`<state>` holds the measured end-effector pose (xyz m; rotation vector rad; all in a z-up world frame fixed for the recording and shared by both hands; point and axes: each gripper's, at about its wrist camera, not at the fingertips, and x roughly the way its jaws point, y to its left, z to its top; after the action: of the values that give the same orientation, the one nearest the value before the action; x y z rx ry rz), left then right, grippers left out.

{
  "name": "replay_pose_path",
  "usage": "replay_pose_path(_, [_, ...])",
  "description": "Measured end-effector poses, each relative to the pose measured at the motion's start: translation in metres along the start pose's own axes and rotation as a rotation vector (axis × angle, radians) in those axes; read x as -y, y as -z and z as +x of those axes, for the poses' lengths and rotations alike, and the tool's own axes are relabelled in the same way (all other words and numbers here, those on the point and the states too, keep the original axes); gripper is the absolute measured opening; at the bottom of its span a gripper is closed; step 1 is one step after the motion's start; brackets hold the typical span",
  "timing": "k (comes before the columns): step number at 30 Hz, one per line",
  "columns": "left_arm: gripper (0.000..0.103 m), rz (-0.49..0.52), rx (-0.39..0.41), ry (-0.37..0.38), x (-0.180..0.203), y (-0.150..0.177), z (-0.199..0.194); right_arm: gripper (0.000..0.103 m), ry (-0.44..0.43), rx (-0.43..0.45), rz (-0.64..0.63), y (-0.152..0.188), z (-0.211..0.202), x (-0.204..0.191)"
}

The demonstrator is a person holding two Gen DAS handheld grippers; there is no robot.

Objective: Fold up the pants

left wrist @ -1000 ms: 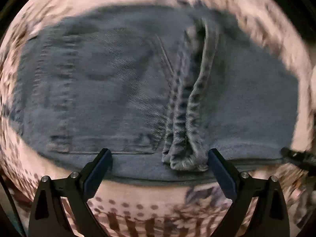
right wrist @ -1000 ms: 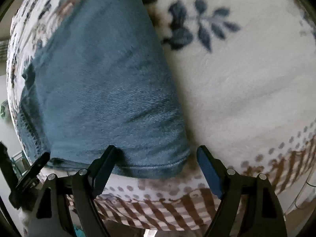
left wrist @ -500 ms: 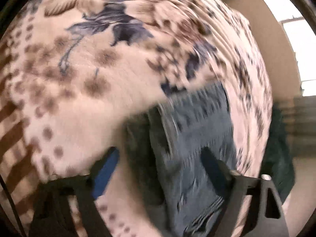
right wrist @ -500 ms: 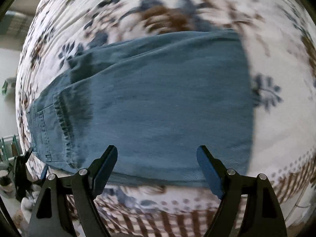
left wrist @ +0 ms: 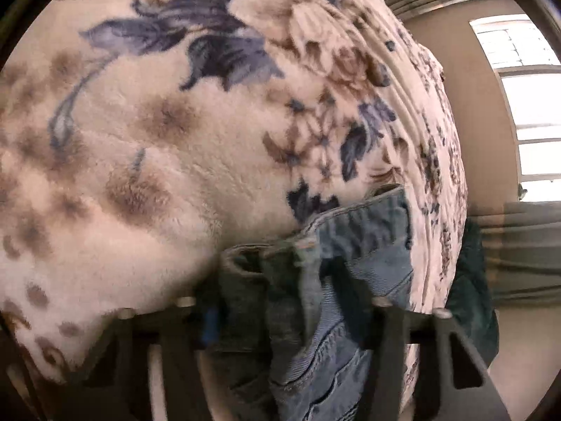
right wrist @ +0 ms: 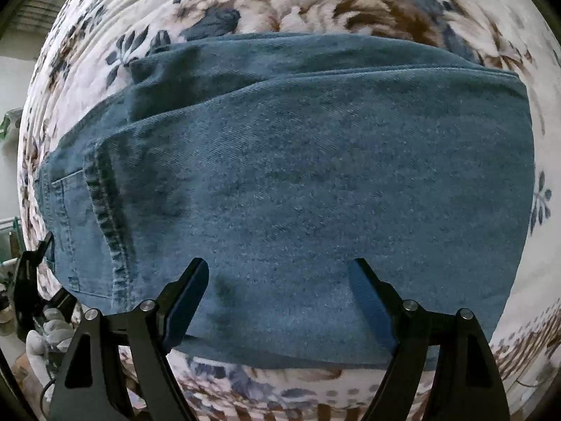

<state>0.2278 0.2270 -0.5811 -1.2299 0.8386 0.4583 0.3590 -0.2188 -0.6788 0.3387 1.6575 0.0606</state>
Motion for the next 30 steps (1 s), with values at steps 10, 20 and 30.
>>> replay_pose_path(10, [0.026, 0.39, 0.103, -0.012, 0.103, 0.034, -0.059, 0.084, -0.022, 0.044, 0.008, 0.005, -0.011, 0.016])
replay_pose_path(20, [0.025, 1.01, -0.046, 0.092, 0.248, 0.218, -0.053, 0.084, -0.077, 0.079, 0.128, 0.017, -0.031, 0.081])
replay_pose_path(30, [0.025, 1.489, -0.158, -0.314, 0.235, 0.372, 0.071, 0.084, -0.01, 0.132, 0.208, 0.025, -0.068, 0.185])
